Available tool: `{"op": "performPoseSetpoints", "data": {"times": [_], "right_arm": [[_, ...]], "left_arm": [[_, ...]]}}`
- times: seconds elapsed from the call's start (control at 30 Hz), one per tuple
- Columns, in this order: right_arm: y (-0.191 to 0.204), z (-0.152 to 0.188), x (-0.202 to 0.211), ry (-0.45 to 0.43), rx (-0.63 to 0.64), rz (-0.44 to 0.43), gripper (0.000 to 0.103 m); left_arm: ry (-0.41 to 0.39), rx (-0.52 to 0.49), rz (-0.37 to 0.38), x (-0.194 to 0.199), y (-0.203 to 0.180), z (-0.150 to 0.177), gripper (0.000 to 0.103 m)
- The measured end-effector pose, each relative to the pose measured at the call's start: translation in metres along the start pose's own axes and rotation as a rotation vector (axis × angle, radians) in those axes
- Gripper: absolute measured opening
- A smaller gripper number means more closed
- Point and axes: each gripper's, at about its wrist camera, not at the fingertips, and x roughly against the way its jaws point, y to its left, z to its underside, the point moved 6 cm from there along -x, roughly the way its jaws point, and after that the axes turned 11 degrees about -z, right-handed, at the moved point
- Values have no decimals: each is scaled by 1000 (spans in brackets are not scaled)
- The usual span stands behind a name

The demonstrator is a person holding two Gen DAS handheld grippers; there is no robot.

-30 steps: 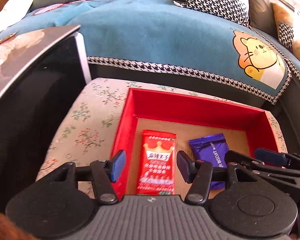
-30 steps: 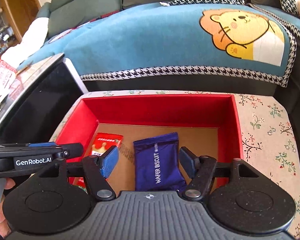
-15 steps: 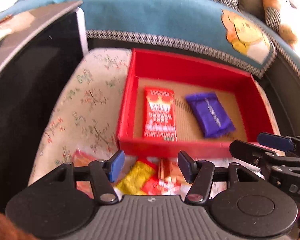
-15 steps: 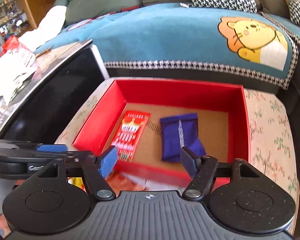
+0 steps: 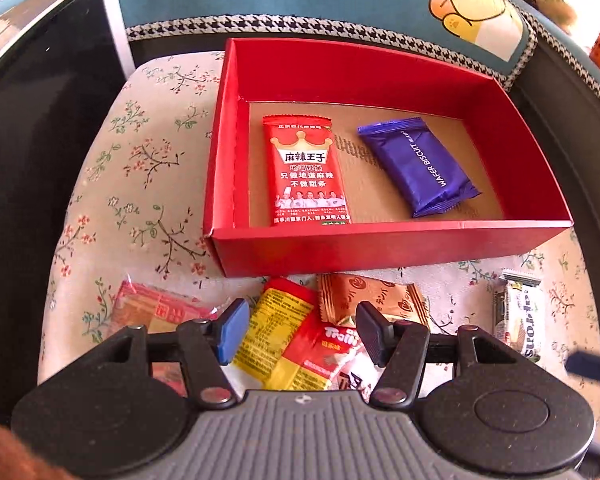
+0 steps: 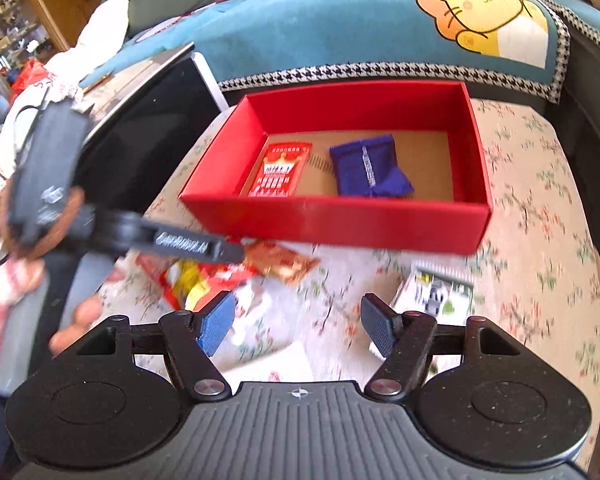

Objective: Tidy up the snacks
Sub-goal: 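Move the left tool to the yellow Trolli packet while the right tool approaches the wrapped cake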

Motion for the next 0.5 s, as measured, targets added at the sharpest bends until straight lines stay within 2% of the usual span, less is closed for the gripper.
{"op": "performPoseSetpoints", "data": {"times": [0.13, 0.3, 0.5], "right_arm": [[11, 20, 8, 18, -3, -15, 76], [22, 48, 13, 59, -5, -22, 79], [32, 89, -7, 180, 22, 4, 79]], "left_arm": [[33, -17, 1, -9, -2, 2, 103], [35, -77, -27, -10, -10, 7, 103], [27, -141, -70, -1, -21, 18, 103]]}}
